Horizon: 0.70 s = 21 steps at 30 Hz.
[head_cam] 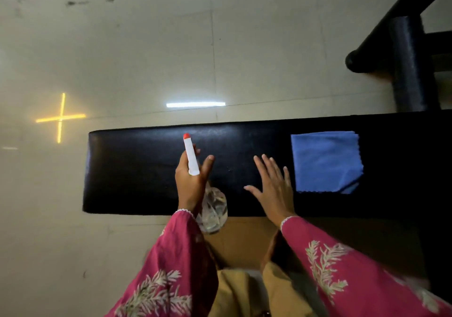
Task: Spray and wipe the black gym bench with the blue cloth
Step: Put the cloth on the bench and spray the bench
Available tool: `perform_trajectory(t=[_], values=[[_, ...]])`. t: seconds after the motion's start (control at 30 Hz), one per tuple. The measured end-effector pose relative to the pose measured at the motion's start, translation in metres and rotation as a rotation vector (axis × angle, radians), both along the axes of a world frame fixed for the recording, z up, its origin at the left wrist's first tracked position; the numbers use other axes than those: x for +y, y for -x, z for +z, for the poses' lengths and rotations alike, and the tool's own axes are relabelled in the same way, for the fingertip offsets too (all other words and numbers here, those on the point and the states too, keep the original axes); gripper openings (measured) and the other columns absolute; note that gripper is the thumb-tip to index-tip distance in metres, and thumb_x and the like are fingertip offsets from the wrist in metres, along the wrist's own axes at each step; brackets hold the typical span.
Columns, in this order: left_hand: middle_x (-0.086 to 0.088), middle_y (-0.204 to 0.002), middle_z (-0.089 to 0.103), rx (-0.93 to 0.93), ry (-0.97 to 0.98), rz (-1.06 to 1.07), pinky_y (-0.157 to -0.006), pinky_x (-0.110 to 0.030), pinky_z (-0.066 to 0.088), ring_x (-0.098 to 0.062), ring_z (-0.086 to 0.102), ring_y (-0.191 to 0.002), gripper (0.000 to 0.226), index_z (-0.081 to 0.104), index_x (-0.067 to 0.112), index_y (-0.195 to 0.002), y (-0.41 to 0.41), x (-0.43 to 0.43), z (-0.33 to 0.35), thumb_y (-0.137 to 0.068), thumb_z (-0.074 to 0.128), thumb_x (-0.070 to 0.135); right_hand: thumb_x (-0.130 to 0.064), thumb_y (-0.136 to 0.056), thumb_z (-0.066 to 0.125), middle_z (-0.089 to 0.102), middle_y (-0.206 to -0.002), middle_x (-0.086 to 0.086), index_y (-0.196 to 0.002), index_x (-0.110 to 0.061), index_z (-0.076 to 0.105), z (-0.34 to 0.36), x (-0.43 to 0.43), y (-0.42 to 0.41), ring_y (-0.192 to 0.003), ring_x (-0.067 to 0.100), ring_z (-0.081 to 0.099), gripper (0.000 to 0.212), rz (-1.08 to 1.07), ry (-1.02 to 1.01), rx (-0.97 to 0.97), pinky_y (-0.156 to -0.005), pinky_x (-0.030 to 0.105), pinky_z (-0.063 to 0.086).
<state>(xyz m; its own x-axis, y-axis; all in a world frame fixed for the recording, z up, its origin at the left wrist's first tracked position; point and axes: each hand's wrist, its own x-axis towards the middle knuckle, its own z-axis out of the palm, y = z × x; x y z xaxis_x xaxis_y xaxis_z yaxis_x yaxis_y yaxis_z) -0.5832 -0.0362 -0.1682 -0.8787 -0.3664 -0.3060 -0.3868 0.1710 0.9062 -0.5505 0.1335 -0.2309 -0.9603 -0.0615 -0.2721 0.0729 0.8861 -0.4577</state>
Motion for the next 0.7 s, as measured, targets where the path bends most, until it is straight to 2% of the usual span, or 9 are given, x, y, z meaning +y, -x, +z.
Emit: perform_trajectory(t=[0.1, 0.17, 0.23, 0.3, 0.37, 0.43, 0.57, 0.63, 0.7], values=[[0.001, -0.091, 0.061, -0.136, -0.063, 0.105, -0.082, -0.032, 0.047, -0.013, 0.058, -0.086, 0.023, 0.057, 0.028, -0.088, -0.017, -0.059, -0.006, -0.077, 0.074, 0.017, -0.048, -0.073, 0.068, 0.018, -0.155, 0.006, -0.146, -0.025, 0.018, -0.006, -0.053, -0.006, -0.142, 0.027, 0.018, 0.091, 0.102, -0.069, -0.095, -0.111, 0.057, 0.017], [0.0, -0.088, 0.062, -0.173, -0.09, 0.162, -0.075, -0.025, 0.049, -0.011, 0.058, -0.08, 0.015, 0.061, 0.017, -0.093, -0.031, -0.098, -0.005, -0.081, 0.07, 0.014, -0.053, -0.079, 0.059, -0.008, -0.157, 0.002, -0.146, -0.03, -0.003, -0.012, -0.078, -0.009, -0.145, 0.024, -0.004, 0.094, 0.123, -0.123, -0.245, -0.113, 0.056, 0.005], [0.002, -0.077, 0.06, -0.183, -0.089, 0.211, -0.061, -0.015, 0.047, -0.009, 0.055, -0.07, 0.006, 0.066, 0.016, -0.088, -0.046, -0.136, -0.006, -0.083, 0.067, 0.012, -0.055, -0.08, 0.056, -0.02, -0.155, 0.002, -0.145, -0.031, -0.011, -0.015, -0.095, -0.012, -0.143, 0.024, -0.013, 0.097, 0.104, -0.173, -0.317, -0.112, 0.058, 0.003], [0.001, -0.067, 0.057, -0.224, -0.111, 0.243, -0.054, -0.024, 0.046, -0.014, 0.052, -0.062, 0.013, 0.067, 0.022, -0.072, -0.059, -0.171, -0.012, -0.083, 0.067, 0.014, -0.053, -0.078, 0.059, -0.021, -0.155, 0.002, -0.144, -0.033, -0.01, -0.017, -0.102, -0.015, -0.143, 0.024, -0.014, 0.098, 0.047, -0.195, -0.322, -0.111, 0.059, 0.004], [-0.005, -0.067, 0.058, -0.283, -0.141, 0.253, -0.055, -0.033, 0.043, -0.02, 0.05, -0.059, 0.013, 0.065, 0.014, -0.073, -0.07, -0.198, -0.019, -0.081, 0.07, 0.022, -0.052, -0.077, 0.06, -0.019, -0.155, 0.0, -0.144, -0.035, -0.009, -0.017, -0.104, -0.015, -0.143, 0.023, -0.012, 0.098, 0.024, -0.218, -0.323, -0.111, 0.06, 0.006], [-0.007, -0.066, 0.06, -0.329, -0.169, 0.245, -0.055, -0.032, 0.043, -0.02, 0.053, -0.057, 0.021, 0.063, 0.008, -0.075, -0.076, -0.217, -0.024, -0.08, 0.071, 0.026, -0.05, -0.077, 0.062, -0.017, -0.156, 0.0, -0.145, -0.035, -0.005, -0.018, -0.107, -0.015, -0.144, 0.023, -0.011, 0.097, 0.003, -0.243, -0.32, -0.111, 0.06, 0.008], [0.0, -0.047, 0.046, -0.375, -0.341, 0.303, -0.041, -0.022, 0.037, -0.014, 0.042, -0.038, 0.03, 0.052, 0.014, -0.056, -0.077, -0.234, -0.031, -0.081, 0.067, 0.021, -0.044, -0.077, 0.066, -0.013, -0.156, 0.0, -0.146, -0.034, 0.0, -0.02, -0.112, -0.016, -0.144, 0.023, -0.008, 0.096, -0.031, -0.254, -0.286, -0.111, 0.06, 0.008], [-0.002, -0.051, 0.05, -0.398, -0.426, 0.261, -0.04, -0.021, 0.037, -0.017, 0.04, -0.035, 0.028, 0.052, 0.013, -0.06, -0.076, -0.238, -0.031, -0.083, 0.063, 0.021, -0.045, -0.078, 0.064, -0.012, -0.156, 0.0, -0.146, -0.033, 0.0, -0.02, -0.111, -0.018, -0.144, 0.022, -0.007, 0.095, -0.028, -0.267, -0.28, -0.111, 0.058, 0.008], [-0.009, -0.073, 0.063, -0.438, -0.525, 0.144, -0.04, -0.02, 0.037, -0.017, 0.041, -0.035, 0.016, 0.059, 0.007, -0.08, -0.073, -0.232, -0.028, -0.086, 0.058, 0.022, -0.05, -0.079, 0.061, -0.012, -0.156, 0.001, -0.146, -0.032, -0.002, -0.019, -0.109, -0.02, -0.144, 0.022, -0.006, 0.094, -0.01, -0.289, -0.267, -0.112, 0.056, 0.008]])
